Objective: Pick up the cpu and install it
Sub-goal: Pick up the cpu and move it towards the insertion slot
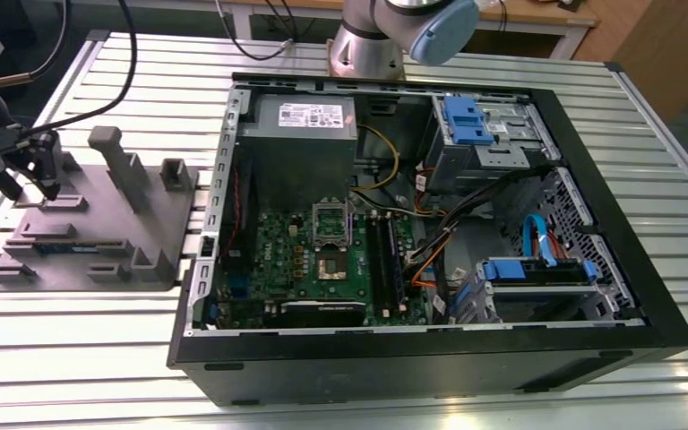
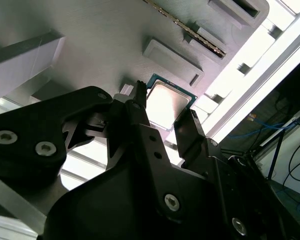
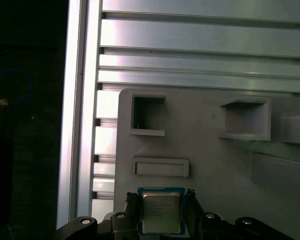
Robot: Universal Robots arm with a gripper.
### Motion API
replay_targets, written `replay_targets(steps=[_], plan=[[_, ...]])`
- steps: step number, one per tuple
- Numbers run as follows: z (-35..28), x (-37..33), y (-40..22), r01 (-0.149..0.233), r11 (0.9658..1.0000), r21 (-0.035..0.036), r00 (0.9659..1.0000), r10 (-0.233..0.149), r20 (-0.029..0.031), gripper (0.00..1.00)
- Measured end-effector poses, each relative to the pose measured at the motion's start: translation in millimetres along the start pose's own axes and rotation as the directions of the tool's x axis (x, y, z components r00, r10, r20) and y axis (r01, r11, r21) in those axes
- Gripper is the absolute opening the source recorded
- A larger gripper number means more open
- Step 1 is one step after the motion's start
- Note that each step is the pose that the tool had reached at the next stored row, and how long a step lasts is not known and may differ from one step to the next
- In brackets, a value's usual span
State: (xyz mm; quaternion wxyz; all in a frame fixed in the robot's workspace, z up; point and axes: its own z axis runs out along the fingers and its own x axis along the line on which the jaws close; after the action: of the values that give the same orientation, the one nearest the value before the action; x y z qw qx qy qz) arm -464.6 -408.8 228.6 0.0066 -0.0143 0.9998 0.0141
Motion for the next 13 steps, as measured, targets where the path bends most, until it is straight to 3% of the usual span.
replay_targets(steps=[13], plan=[[-2.3, -0.8, 0.3, 0.000, 1.0000, 0.0009, 1.0000, 0.000, -0.0004, 0.47]])
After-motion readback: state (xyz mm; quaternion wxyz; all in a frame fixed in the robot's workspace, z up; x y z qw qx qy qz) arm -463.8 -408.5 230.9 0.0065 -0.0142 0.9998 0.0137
